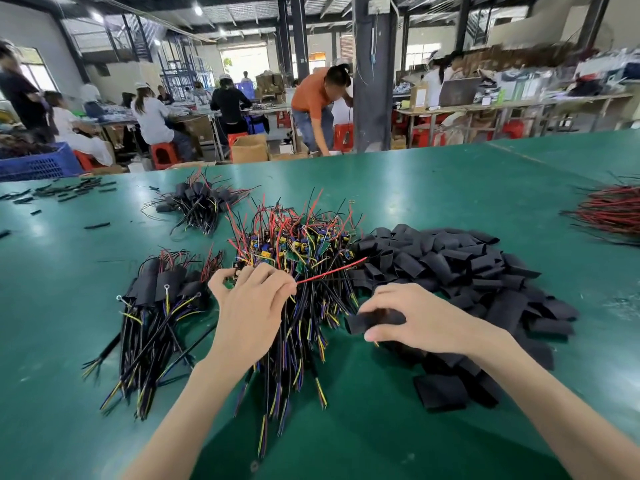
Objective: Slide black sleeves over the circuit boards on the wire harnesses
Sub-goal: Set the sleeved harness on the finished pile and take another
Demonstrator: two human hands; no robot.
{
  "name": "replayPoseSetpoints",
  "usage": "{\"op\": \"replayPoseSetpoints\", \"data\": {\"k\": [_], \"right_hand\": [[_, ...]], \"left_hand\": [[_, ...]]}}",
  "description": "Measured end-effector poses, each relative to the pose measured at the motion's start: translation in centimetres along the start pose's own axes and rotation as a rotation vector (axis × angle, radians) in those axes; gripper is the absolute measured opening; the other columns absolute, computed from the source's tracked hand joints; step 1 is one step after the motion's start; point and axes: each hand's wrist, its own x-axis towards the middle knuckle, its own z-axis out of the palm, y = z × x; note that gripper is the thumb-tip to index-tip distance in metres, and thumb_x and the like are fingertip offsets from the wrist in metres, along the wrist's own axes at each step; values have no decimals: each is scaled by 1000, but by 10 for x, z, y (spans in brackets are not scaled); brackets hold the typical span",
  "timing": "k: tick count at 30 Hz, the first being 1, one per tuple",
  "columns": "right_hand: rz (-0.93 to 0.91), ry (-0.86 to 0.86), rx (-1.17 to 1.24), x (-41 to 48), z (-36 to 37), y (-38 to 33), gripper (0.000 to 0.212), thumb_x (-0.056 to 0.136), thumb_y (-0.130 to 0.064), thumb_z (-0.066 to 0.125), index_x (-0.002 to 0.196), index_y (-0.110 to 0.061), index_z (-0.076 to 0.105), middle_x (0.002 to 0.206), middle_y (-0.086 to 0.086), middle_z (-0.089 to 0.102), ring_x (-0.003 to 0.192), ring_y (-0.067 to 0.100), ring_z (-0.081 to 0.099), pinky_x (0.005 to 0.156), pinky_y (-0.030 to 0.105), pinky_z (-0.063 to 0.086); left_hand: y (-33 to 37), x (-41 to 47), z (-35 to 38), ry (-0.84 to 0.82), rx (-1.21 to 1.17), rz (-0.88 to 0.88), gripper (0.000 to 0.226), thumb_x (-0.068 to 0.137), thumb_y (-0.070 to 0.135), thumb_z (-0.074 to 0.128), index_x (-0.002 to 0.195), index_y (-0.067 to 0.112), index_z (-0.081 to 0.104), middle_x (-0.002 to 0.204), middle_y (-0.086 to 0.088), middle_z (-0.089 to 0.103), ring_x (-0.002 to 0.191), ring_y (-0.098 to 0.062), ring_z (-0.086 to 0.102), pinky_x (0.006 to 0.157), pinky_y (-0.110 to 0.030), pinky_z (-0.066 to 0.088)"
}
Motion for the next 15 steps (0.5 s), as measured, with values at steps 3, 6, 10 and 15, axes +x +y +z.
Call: {"op": "replayPoseSetpoints", "data": {"k": [3, 6, 10, 15], "right_hand": [[0, -71, -185, -1, 6, 3, 37, 79, -44, 68, 114, -32, 62, 103, -12, 51, 103, 7, 41, 92, 30, 31], [6, -93, -291, -1, 12, 2, 51, 76, -51, 67, 123, -35, 55, 109, -14, 42, 108, 8, 34, 95, 31, 25], [-71, -93, -273, 1, 20, -2, 58, 78, -50, 66, 131, -33, 50, 117, -12, 43, 109, 9, 31, 86, 27, 20], [-31, -180, -224, 1, 27, -5, 50, 87, -40, 60, 133, -24, 50, 114, -6, 44, 108, 12, 31, 94, 31, 25]], "left_hand": [[0, -2, -1, 7, -41, -41, 23, 95, 30, 44, 81, 30, 62, 88, 14, 58, 88, -16, 55, 94, -43, 20], [0, -3, -1, 0, -55, -47, 22, 95, 31, 44, 81, 29, 62, 88, 15, 58, 88, -15, 55, 95, -44, 20], [1, -3, -2, 9, -53, -46, 22, 94, 28, 46, 79, 27, 62, 87, 14, 58, 86, -17, 55, 95, -46, 22], [2, -4, -3, 14, -66, -24, 20, 92, 25, 49, 78, 26, 63, 88, 13, 60, 87, -17, 58, 95, -45, 22]]}}
